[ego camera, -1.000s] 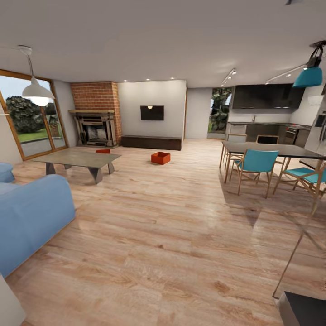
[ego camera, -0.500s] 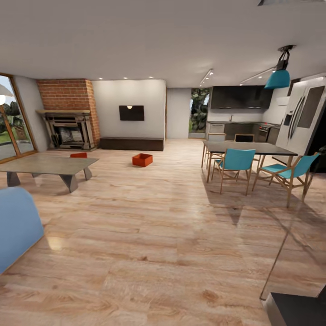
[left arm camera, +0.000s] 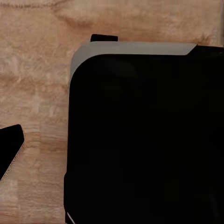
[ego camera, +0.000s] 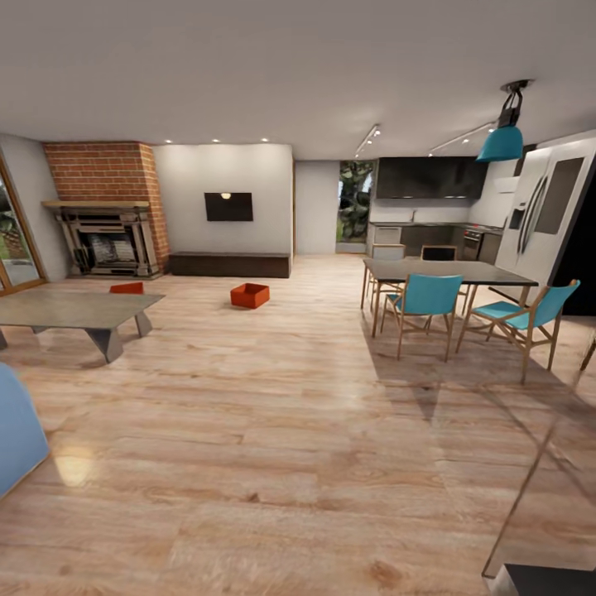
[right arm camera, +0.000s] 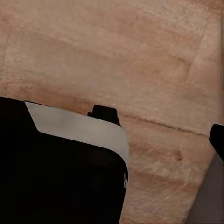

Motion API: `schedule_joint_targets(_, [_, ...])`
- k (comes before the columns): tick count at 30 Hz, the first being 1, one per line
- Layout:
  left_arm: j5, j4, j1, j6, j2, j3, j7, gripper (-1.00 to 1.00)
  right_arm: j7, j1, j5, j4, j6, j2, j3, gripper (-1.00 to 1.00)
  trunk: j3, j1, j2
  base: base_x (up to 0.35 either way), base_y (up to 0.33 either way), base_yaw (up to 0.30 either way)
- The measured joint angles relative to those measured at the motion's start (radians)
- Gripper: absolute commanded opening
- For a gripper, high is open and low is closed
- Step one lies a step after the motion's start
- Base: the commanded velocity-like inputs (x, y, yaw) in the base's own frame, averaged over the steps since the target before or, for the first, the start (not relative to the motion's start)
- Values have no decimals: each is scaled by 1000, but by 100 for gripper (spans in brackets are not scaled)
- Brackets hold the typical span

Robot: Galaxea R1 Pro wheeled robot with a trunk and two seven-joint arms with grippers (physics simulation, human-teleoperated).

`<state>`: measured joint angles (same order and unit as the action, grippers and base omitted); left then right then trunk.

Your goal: Move the two storage containers from the living room to the garage. In the garage, place one container on the floor and stack the other container on top of it (either order is fine).

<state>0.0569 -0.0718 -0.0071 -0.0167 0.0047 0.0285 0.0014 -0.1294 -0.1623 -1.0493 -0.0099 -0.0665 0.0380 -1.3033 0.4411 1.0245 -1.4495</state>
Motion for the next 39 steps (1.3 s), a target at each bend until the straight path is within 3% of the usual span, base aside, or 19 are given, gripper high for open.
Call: schedule_joint_targets(39, [0, 0, 0, 0, 0, 0, 0, 100, 0, 0, 1, 0, 1, 0, -1, 100, 0, 0, 0, 323, 0, 0])
